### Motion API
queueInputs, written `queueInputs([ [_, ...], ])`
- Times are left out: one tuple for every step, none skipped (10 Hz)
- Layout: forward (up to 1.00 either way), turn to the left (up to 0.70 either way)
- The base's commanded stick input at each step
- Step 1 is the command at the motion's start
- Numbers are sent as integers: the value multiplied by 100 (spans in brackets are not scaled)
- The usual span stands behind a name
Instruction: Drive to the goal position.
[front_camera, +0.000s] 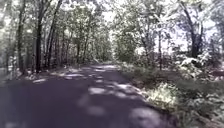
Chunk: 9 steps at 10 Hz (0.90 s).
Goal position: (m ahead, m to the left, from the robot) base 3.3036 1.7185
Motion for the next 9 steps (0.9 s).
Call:
queueInputs([
  [45,0],
  [45,0],
  [45,0],
  [45,0],
  [45,0],
  [45,0],
  [45,0],
  [45,0],
  [45,0],
])
